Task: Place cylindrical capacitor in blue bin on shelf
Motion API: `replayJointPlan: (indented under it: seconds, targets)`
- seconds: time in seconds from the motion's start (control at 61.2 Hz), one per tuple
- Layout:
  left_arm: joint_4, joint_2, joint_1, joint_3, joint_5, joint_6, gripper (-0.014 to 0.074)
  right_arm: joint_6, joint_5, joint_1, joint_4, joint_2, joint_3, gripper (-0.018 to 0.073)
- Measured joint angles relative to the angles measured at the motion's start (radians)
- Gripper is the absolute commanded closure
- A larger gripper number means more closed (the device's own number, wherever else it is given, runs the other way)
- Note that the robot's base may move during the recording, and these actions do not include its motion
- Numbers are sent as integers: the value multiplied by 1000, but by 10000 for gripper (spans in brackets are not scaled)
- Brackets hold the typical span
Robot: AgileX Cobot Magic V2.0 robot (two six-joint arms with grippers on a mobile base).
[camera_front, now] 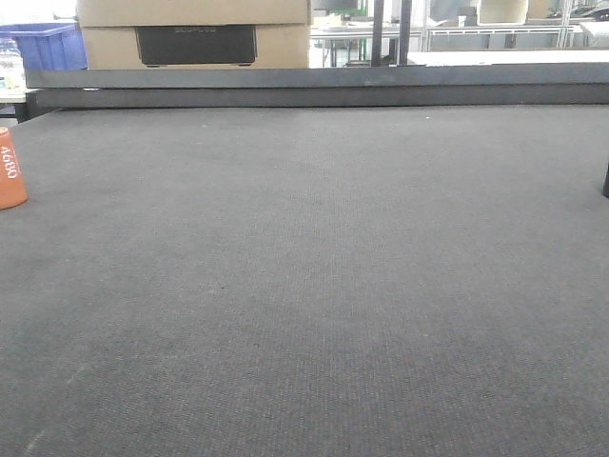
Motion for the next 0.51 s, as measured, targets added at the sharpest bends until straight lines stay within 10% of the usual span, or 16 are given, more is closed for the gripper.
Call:
replayJointPlan:
  seconds: [0.507]
  targets:
    - [0, 0, 0, 0, -100, 0, 707, 0, 0, 0, 0, 0, 0, 721]
